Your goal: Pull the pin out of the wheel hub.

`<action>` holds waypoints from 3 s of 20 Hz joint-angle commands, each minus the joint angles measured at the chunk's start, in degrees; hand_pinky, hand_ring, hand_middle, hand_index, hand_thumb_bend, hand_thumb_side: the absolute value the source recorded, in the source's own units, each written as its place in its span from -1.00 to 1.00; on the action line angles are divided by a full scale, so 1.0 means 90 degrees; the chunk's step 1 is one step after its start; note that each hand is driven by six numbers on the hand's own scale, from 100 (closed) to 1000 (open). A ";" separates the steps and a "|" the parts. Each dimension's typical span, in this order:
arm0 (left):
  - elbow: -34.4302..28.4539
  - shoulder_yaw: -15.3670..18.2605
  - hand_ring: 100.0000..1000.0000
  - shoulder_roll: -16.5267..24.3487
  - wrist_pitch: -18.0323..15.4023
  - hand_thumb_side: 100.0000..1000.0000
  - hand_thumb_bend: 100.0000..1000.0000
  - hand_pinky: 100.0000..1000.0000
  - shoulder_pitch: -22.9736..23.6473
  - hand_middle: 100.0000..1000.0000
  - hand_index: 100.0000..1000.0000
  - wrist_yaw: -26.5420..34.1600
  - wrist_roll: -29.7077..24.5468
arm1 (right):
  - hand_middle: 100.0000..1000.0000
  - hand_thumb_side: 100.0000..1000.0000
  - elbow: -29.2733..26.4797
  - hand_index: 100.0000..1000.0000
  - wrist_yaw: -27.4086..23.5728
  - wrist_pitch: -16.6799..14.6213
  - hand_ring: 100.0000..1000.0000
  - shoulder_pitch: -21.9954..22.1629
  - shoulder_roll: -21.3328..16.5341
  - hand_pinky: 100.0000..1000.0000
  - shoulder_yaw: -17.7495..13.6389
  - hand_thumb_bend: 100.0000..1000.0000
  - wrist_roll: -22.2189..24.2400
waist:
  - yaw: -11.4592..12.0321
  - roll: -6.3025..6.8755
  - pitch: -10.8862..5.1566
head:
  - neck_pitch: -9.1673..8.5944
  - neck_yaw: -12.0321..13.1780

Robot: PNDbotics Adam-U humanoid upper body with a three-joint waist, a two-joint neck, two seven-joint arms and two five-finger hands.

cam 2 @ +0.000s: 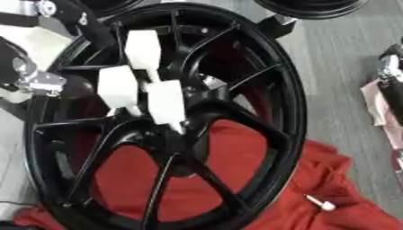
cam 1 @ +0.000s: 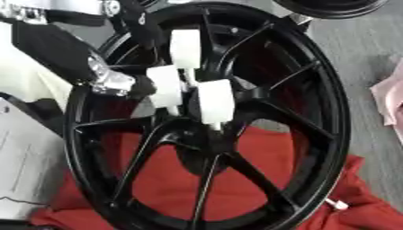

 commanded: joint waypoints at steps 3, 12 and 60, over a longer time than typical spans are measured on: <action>0.0107 -0.0007 0.60 0.0014 0.0021 0.47 -0.26 0.58 -0.0087 0.42 0.76 -0.0039 -0.0056 | 0.32 -0.06 -0.0089 0.65 -0.0039 -0.0033 0.47 -0.0060 -0.0063 0.58 -0.0032 -1.00 -0.0010 | -0.0027 -0.0001 -0.0078 | -0.0055 0.0046; 0.0407 -0.0119 0.56 -0.0133 -0.0011 0.50 -0.24 0.57 -0.0094 0.37 0.72 -0.0142 -0.0056 | 0.32 -0.06 -0.0085 0.65 -0.0069 -0.0044 0.47 -0.0092 -0.0035 0.58 -0.0024 -1.00 -0.0053 | -0.0074 0.0002 -0.0024 | -0.0076 0.0085; 0.0801 -0.0354 -0.05 -0.0577 0.0000 0.30 -0.57 0.26 -0.0228 -0.25 0.15 -0.0750 0.0081 | 0.32 -0.05 0.0010 0.65 -0.0170 -0.0138 0.48 -0.0071 0.0087 0.59 -0.0053 -1.00 -0.0112 | -0.0092 -0.0023 -0.0004 | -0.0034 0.0178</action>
